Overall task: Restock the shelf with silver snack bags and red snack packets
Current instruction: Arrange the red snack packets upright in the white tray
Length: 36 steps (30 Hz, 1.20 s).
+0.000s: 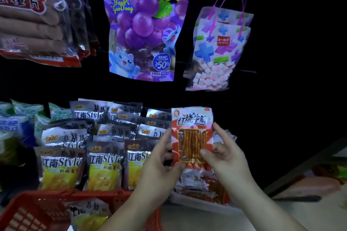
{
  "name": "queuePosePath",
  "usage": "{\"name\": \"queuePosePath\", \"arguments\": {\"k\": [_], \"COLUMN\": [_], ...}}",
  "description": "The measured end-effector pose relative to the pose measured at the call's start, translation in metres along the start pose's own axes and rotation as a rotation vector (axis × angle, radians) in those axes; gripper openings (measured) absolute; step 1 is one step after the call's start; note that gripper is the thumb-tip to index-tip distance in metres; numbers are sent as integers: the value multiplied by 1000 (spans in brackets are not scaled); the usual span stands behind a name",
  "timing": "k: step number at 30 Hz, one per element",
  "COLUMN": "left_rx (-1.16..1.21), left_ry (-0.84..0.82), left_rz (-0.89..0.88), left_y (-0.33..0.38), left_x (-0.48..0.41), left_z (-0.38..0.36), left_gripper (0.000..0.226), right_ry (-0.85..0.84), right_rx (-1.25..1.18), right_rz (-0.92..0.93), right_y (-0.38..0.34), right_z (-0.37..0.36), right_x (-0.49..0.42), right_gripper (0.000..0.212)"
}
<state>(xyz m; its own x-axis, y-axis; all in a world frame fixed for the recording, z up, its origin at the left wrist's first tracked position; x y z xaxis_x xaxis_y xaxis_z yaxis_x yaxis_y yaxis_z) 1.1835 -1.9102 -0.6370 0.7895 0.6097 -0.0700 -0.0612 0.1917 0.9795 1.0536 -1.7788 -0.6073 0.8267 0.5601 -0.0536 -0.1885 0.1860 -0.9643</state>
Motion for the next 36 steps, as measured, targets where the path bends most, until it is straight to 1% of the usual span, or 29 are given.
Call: {"name": "queuePosePath", "arguments": {"k": [2, 3, 4, 5, 6, 8, 10, 11, 12, 13, 14, 15, 18, 21, 22, 24, 27, 29, 32, 34, 36], "left_rx": [-275, -346, -341, -268, -141, 96, 195, 216, 242, 270, 294, 315, 298, 145, 136, 195, 258, 250, 236, 241, 243], "left_ry": [121, 161, 168, 137, 107, 53, 80, 95, 108, 115, 105, 81, 2, -10, 0, -6, 5, 15, -39, -91, -121], "left_rz": [-130, -196, -236, -239, -212, -137, -88, -69, -46, -26, -6, 11, 20, -19, -16, 1, 6, -7, -4, 37, 80], "left_y": [13, 19, 24, 27, 29, 29, 24, 19, 14, 12, 13, 13, 15, 11, 11, 8, 12, 16, 21, 19, 13], "left_x": [2, 3, 4, 4, 4, 4, 3, 1, -1, -2, -3, -4, -1, -2, -2, -1, -1, -1, 2, 4, 4], "left_z": [8, 8, 4, -2, -8, -17, -12, -8, -4, -1, 0, -3, -8, -8, -7, -6, -5, -3, -7, -11, -12], "left_gripper": [78, 71, 64, 61, 61, 66, 69, 70, 73, 76, 79, 81, 85, 93, 93, 90, 89, 90, 86, 84, 83], "right_ry": [12, 2, -26, -65, -119, -241, -314, -295, -219, -105, -29, -5, -68, -87, -93, -75, -13, 17, 37, 38, -4], "right_rx": [35, 42, 17, -2, -9, 26, -14, -54, -78, -32, 18, 22, -115, -78, -100, -117, -83, -34, 23, 3, -30], "right_rz": [52, 71, 85, 82, 81, 85, 50, 42, 49, 90, 117, 120, 16, 65, 62, 37, 44, 47, 41, 22, -9], "right_y": [-4, -6, -7, -6, -8, -12, -11, -10, -11, -13, -14, -12, -2, -9, -8, -2, 0, -2, -1, 2, 6], "right_z": [0, -3, -8, -12, -18, -29, -33, -31, -25, -15, -8, -5, -9, -11, -12, -9, 0, 4, 7, 7, 4], "right_x": [1, 2, 3, 3, 4, 10, 13, 13, 11, 8, 6, 3, 1, 3, 3, -2, -6, -5, -7, -8, -9], "right_gripper": [72, 70, 68, 66, 63, 57, 56, 57, 57, 59, 64, 69, 71, 74, 75, 74, 63, 53, 39, 32, 27]}}
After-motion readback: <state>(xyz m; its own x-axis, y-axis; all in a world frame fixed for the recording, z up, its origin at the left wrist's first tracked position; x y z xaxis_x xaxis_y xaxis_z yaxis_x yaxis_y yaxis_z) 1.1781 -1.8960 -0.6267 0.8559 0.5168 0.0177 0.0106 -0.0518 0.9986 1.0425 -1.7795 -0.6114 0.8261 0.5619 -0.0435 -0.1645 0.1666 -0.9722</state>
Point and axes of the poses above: each hand's wrist, its own x-axis away from the middle knuckle, its own z-axis out of the back of the hand, y = z × x, the point moved 9 cm from there along -x, towards the middle knuckle, and after that the axes turned 2 degrees about -x, right-handed, at the moved point
